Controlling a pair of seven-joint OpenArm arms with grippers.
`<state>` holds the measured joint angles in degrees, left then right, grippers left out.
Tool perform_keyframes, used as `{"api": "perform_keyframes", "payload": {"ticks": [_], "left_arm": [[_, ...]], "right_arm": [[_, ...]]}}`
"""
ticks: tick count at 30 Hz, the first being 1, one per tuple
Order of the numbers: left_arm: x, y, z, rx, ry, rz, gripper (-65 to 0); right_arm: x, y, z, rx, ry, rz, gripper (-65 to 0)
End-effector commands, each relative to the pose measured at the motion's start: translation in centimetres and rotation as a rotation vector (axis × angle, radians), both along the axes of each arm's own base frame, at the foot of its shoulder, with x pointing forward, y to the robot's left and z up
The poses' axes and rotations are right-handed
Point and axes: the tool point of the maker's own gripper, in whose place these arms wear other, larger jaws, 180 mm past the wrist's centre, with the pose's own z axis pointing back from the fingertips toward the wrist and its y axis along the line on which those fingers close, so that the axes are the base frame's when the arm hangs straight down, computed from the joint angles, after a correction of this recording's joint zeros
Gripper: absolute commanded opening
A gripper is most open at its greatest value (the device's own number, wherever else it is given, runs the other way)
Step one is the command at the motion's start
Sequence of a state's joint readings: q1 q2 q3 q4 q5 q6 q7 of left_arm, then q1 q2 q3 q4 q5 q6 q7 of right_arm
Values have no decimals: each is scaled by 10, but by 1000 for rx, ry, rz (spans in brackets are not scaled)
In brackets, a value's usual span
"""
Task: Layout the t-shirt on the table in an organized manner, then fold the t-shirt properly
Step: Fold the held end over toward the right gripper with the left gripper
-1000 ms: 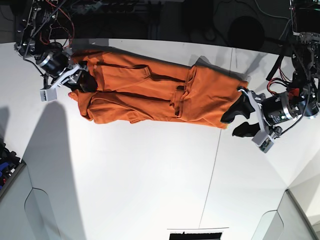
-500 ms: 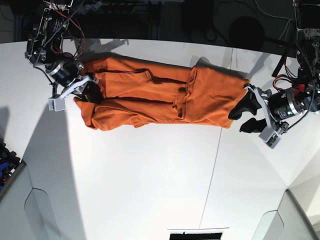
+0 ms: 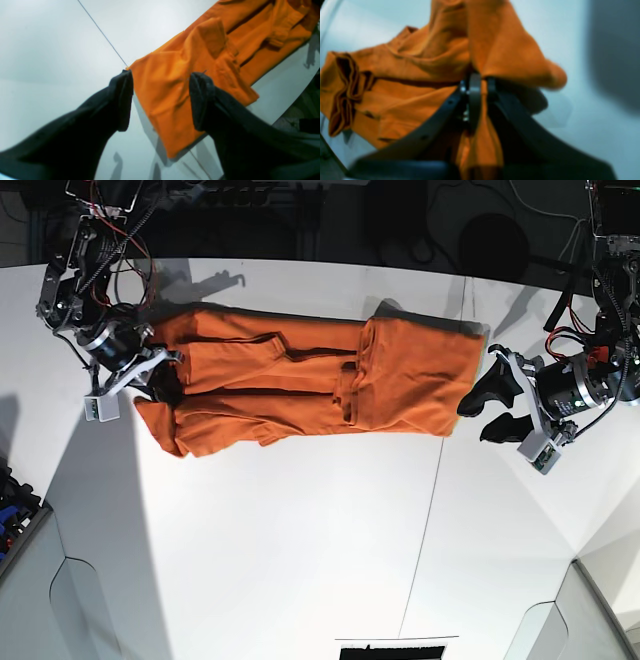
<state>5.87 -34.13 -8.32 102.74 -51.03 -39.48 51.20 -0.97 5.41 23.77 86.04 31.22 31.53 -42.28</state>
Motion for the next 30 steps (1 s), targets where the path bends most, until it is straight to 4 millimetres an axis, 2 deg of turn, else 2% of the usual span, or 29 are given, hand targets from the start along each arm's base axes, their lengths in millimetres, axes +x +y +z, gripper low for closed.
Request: {"api": "perform_keyframes", "payload": {"ticks": [1,2,4,6,8,11,17,22,27,30], "left_arm": [[10,-1,20,-30,-73,-9,-276],[12,-3,25,-49,-91,-8,-276],[20,-8,37,-85,-126,-14,-276],[29,-15,48,-102,-160,-22,-277],[37,-28,55,-112,-186,-46,-277],[43,-59,49,-87,-196,-122,-277],[46,-135,14,-61,-175,-247,-277],[49,-193,-6,-107,-130,-310,-276],[63,-240,-12,-146,-124,-330,-277],[76,-255,-18,-162,-103,-289,-285]], "right_arm": [[9,0,13,7,-43,1,-650],[7,0,11,7,-37,2,-642],[2,0,7,7,-24,2,-489],[-2,0,4,10,-14,2,-372],[-5,0,2,10,-7,2,-318],[-3,1,5,27,-15,-4,-314],[7,4,16,63,-68,-27,-314],[10,18,18,104,-81,-35,-314],[11,26,18,123,-82,-37,-314],[11,25,18,122,-81,-37,-314]]}}
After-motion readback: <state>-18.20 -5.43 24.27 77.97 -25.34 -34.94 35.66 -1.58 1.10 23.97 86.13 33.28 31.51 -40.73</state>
